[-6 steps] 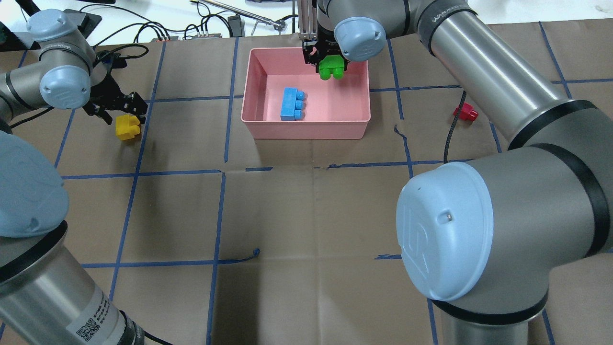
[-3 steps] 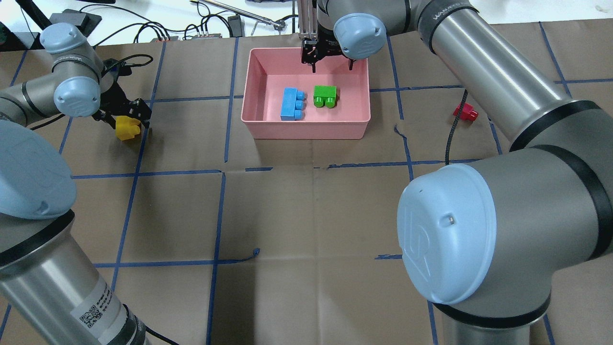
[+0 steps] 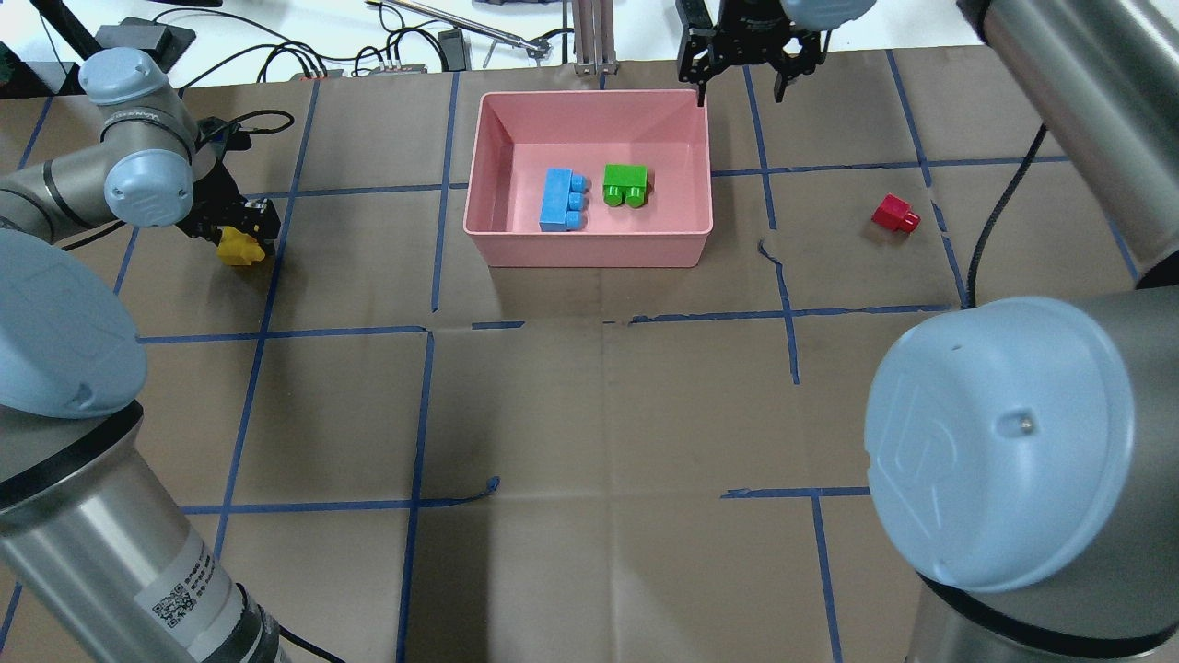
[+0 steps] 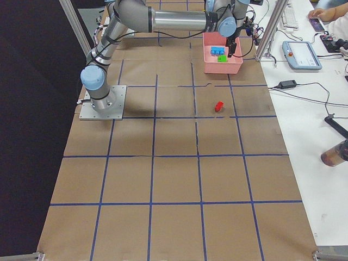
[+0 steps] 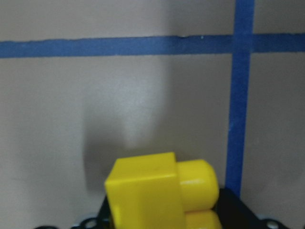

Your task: Put all blocks into box

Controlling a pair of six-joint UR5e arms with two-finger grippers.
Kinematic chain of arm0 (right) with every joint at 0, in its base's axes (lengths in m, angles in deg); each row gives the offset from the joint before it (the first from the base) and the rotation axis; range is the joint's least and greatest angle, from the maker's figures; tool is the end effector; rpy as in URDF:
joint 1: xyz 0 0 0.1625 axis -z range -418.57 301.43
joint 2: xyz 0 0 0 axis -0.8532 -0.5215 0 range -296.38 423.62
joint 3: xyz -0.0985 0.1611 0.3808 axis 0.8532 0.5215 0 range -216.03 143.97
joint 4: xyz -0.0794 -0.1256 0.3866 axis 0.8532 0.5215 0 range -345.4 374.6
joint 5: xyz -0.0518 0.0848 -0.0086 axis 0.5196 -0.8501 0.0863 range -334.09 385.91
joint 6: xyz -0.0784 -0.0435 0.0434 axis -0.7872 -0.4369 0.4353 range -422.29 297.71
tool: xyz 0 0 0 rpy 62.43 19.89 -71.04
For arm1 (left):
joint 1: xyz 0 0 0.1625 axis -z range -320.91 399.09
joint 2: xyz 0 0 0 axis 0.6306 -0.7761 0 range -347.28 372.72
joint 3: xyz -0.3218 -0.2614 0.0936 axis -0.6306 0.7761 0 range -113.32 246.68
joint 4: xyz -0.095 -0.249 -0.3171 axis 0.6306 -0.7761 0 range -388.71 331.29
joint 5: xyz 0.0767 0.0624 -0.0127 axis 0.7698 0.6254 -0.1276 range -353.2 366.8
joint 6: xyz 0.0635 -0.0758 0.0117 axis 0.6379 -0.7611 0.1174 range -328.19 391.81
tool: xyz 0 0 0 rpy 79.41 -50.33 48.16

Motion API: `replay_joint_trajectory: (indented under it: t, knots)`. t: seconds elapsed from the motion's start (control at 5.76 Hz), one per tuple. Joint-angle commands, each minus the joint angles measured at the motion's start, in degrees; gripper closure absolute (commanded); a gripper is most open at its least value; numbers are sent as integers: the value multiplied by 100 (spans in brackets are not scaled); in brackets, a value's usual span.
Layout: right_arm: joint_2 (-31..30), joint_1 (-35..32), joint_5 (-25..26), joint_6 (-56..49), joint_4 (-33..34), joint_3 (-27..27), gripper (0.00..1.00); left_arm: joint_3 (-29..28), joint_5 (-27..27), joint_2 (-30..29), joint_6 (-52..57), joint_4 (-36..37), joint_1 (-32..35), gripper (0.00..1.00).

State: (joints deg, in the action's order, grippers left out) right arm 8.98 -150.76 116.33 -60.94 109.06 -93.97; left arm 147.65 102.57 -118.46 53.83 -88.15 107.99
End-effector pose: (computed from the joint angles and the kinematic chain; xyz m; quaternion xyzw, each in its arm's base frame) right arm 0.1608 -0.7336 0.3890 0.0073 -0.9999 0.0103 0.0034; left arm 0.1403 -0.7056 0.1719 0.0088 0.9986 0.0313 0.0418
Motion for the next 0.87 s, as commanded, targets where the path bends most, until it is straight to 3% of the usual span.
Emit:
replay_joint_trajectory:
  t: [0.0,0.35,0.69]
  knots:
    - [-501,875,10,-1742,-818,-42,0,-28,-6,205,30,-94,114,97]
    - [-749,1299,28,-3517,-1034,-139,0,-72,-33,679,-5,-557,718,97]
    - [-768,1738,-43,-4972,-921,-654,0,-465,-76,866,-119,-700,1868,97]
